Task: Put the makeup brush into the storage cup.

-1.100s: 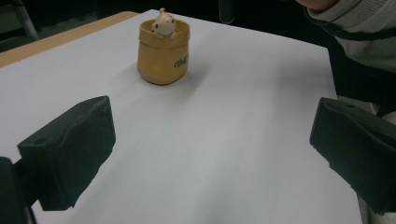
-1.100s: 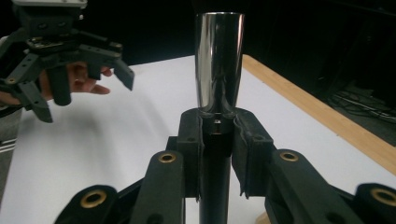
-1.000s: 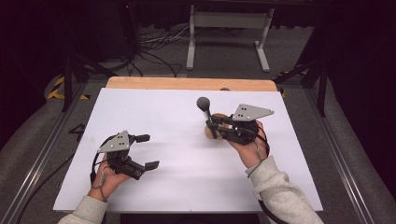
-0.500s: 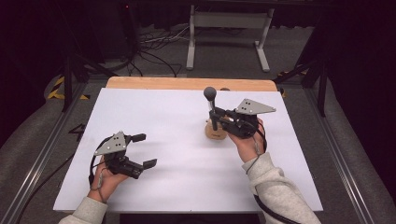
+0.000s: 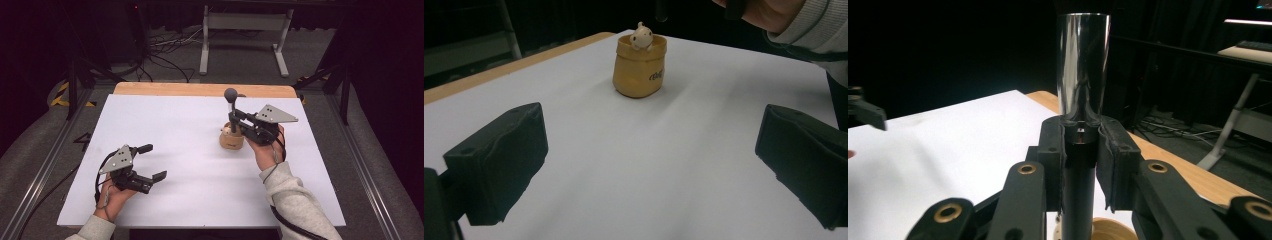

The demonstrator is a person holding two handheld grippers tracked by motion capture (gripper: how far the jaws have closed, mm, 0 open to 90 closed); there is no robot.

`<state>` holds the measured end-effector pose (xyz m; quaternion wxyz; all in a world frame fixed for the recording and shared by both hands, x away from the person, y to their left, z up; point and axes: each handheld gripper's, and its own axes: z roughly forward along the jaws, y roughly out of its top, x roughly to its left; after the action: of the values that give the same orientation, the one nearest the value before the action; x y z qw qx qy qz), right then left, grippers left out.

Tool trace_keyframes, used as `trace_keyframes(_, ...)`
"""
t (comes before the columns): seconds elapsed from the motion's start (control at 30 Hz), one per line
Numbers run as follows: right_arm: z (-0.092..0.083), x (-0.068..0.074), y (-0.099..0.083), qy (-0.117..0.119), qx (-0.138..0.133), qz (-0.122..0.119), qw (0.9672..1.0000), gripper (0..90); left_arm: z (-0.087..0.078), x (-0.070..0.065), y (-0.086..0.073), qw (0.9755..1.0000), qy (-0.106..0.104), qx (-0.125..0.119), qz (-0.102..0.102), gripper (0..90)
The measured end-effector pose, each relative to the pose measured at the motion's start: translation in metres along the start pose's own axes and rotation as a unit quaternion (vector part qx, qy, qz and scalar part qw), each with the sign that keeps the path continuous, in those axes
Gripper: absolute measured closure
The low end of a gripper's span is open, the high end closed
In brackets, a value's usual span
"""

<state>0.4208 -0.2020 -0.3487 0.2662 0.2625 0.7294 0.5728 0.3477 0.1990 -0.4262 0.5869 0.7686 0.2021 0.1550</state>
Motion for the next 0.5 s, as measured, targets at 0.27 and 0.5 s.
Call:
trace_keyframes(0.27, 0.002, -0.006, -0.004, -0.020, -0.002, 0.005, 0.9998, 74.3, -0.001, -0.004, -0.002, 1.0000, 0.005, -0.006, -0.004, 0.1)
trace_keyframes(0.5, 0.003, -0.014, -0.010, -0.036, -0.005, 0.012, 0.9993, 74.2, -0.006, -0.005, -0.006, 0.9994, 0.025, -0.021, -0.009, 0.0)
